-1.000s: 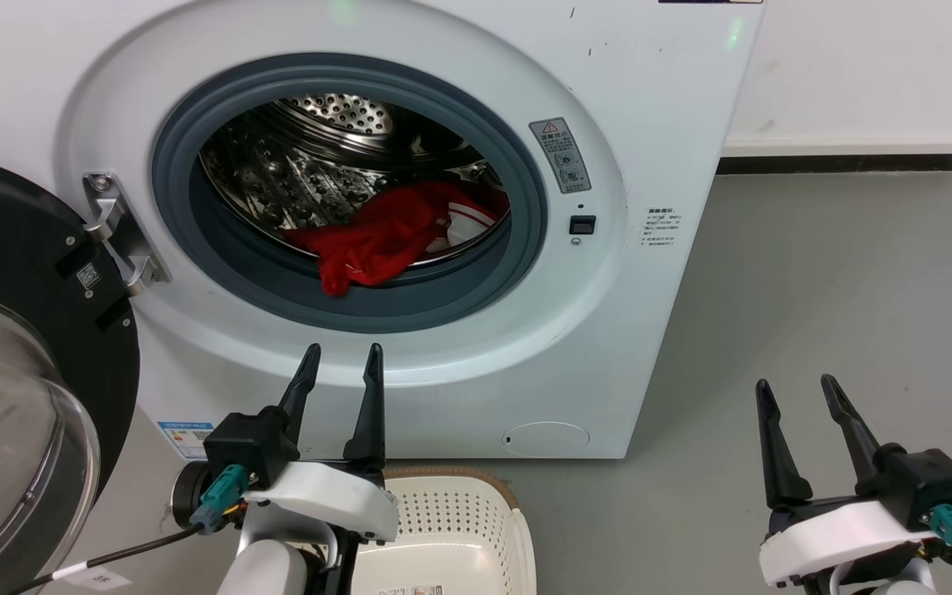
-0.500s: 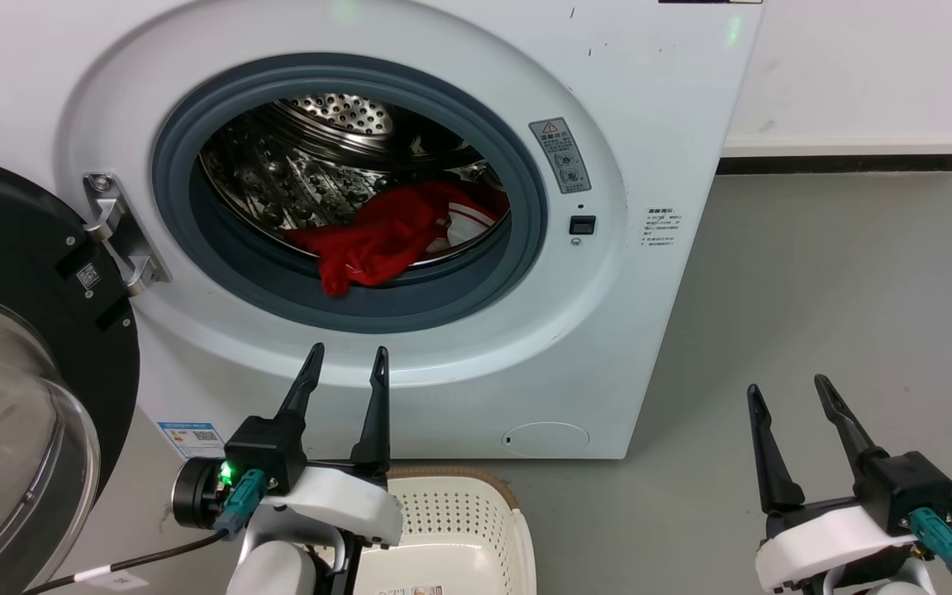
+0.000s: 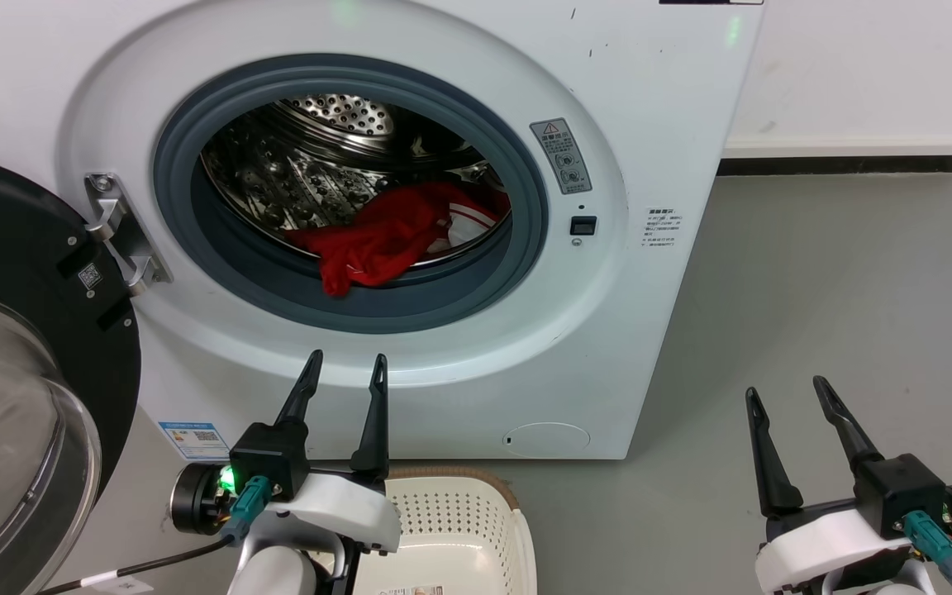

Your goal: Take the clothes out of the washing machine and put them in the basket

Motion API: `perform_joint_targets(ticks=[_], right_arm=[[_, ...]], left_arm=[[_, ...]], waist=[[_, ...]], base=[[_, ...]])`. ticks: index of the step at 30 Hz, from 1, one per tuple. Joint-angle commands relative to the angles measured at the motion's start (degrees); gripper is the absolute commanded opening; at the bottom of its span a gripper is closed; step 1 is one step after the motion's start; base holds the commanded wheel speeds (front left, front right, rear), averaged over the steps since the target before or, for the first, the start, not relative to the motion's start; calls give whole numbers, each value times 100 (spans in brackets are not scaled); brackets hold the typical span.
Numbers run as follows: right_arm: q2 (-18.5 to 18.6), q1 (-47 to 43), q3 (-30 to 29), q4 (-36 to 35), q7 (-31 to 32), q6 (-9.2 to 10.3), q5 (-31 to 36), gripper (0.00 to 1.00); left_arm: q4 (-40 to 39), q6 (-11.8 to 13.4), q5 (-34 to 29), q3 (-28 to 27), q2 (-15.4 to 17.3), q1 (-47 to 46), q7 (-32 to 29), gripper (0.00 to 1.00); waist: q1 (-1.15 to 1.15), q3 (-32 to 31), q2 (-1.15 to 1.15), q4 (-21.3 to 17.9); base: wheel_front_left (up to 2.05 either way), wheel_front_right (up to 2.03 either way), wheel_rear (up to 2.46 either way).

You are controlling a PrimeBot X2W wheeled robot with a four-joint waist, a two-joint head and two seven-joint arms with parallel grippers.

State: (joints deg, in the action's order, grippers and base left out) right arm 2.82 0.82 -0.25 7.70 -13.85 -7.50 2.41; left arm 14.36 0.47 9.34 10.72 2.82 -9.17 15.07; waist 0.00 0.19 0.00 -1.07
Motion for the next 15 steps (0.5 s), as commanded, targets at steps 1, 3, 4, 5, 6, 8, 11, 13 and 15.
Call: perform_joint_targets(ticks=[1, 3, 4, 5, 6, 8, 11, 13, 15], right_arm=[[11, -54, -4, -22, 0, 2, -14, 100], [11, -52, -5, -22, 2, 2, -30, 100], [11, -51, -4, -20, 1, 2, -39, 100], [11, -51, -2, -17, 0, 2, -47, 100], [11, -50, 1, -14, -1, 2, -45, 100], [11, -43, -13, -21, -3, 2, -56, 100], [11, -21, -21, -43, -7, 2, -63, 100], [11, 12, -26, -65, -11, 2, -73, 100], [11, 52, -23, -91, -12, 2, -85, 100]], left_arm=[[13, 1, 13, -19, 11, 35, 16, 100], [19, 3, 16, -28, 11, 33, 16, 100], [20, 4, 18, -30, 11, 33, 16, 100], [23, 5, 18, -33, 11, 34, 16, 100], [24, 8, 16, -35, 11, 35, 16, 100], [32, 24, 9, -28, 11, 12, 16, 100], [27, 34, -5, -28, 11, -50, 16, 100], [12, 42, -17, -24, 11, -109, 16, 100], [9, 68, -7, -37, 11, -182, 16, 100]], waist=[[0, 4, 0, 2], [0, 9, 0, 4], [0, 10, 0, 4], [0, 11, 0, 4], [0, 14, 0, 4], [0, 37, 0, 13], [0, 80, 0, 18], [0, 127, 0, 22], [0, 193, 0, 23]], base=[[0, 0, 0], [0, 0, 0], [0, 0, 0], [0, 0, 0], [0, 0, 0], [0, 0, 0], [0, 0, 0], [0, 0, 0], [0, 0, 0]])
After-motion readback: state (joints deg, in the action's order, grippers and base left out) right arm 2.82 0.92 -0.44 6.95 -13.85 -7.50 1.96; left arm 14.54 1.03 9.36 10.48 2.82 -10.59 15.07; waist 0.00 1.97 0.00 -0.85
